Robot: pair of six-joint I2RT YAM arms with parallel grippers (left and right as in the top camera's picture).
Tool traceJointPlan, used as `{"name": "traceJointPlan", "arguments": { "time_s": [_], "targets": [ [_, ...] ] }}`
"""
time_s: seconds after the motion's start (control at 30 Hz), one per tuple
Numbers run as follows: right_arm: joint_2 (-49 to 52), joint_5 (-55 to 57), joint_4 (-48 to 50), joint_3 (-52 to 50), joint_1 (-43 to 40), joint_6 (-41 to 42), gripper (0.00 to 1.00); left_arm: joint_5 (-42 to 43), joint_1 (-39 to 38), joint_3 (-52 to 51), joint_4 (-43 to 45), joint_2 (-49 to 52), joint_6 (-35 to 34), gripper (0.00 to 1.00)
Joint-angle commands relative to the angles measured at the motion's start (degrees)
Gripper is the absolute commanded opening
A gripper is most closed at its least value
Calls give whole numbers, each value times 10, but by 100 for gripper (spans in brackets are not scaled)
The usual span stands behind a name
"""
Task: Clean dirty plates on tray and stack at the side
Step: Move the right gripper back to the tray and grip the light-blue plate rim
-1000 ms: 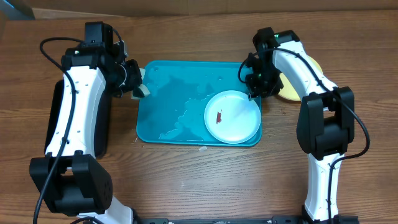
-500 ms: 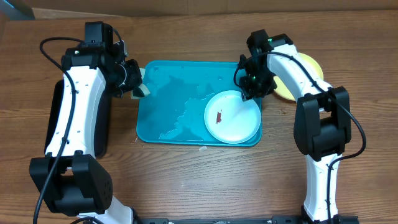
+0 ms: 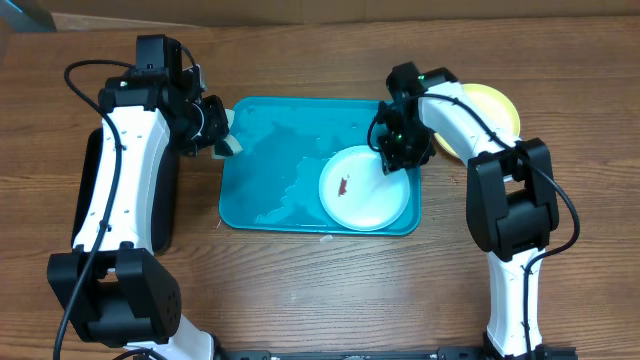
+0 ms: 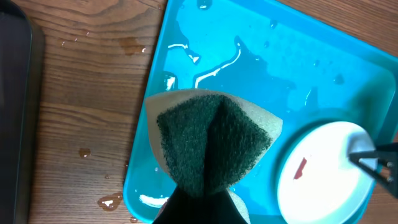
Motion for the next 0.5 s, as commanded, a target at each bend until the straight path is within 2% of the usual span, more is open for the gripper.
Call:
{"name": "traceJointPlan", "arguments": {
  "time_s": [0.0,0.13,0.23,0.33,0.4,0.47],
  "targets": [
    [-3,-40,19,-20,18,37,37,13,3,-3,1,5,7,4],
    [-3,-67,46,-7,42,72,38,13,3,-3,1,5,7,4],
    [-4,-64,43,22,54,103,48,13,3,-3,1,5,7,4],
    [-4,-59,0,81,54,157,50,13,3,-3,-1,5,7,4],
    [-4,-50,-39,122,48,195,56,13,3,-3,-1,5,7,4],
    [-4,-24,-82,152,42,229,57,13,3,-3,-1,5,7,4]
  ]
}}
